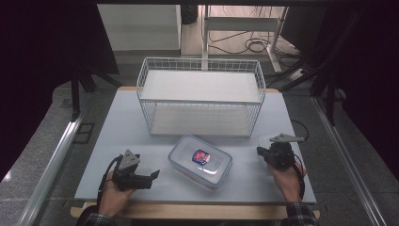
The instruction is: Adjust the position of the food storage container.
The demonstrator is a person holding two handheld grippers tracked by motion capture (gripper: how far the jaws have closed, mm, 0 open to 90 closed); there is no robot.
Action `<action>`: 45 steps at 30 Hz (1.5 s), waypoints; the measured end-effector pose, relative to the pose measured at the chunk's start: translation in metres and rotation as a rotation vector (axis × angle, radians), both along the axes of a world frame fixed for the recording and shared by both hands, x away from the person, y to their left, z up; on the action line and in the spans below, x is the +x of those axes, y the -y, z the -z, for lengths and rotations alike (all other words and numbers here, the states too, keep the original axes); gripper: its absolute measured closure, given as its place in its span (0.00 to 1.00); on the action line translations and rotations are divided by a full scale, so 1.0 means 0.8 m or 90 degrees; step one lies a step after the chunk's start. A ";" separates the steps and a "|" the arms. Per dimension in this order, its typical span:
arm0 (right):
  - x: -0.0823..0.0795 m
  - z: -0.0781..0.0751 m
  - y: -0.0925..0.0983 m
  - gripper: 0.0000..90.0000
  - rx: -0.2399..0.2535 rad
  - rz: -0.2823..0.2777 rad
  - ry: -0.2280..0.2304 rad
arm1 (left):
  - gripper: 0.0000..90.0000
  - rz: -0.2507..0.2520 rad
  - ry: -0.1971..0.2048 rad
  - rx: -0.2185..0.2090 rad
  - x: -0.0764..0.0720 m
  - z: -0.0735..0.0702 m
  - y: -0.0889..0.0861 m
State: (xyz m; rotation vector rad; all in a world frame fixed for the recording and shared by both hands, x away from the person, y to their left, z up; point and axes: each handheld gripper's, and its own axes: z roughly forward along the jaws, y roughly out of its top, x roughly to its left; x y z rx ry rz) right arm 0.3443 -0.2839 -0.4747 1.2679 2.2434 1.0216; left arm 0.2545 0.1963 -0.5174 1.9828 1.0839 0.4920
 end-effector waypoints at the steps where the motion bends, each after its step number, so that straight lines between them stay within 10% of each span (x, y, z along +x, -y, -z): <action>1: 0.000 0.000 0.000 0.99 0.000 0.000 0.000 | 0.04 0.000 -0.001 0.000 0.000 0.000 0.000; 12: -0.007 -0.006 -0.006 0.99 0.017 0.014 0.019 | 0.13 0.024 0.005 -0.003 0.002 -0.005 -0.001; 16: -0.025 -0.003 -0.017 0.99 0.028 -0.017 0.016 | 0.47 0.031 0.018 0.020 0.010 -0.008 0.001; 22: -0.042 -0.003 -0.028 0.99 0.048 -0.044 0.009 | 0.86 0.044 -0.014 -0.053 0.049 -0.003 -0.002; 25: -0.045 -0.002 -0.033 0.99 0.049 -0.051 0.002 | 0.97 0.054 -0.011 -0.041 0.059 -0.003 0.004; 32: -0.063 0.010 -0.062 0.99 0.041 -0.097 -0.032 | 1.00 0.115 -0.020 -0.003 0.095 0.009 0.049; 45: -0.058 0.023 -0.082 0.99 0.023 -0.118 -0.076 | 1.00 0.110 -0.062 -0.018 0.073 0.008 0.052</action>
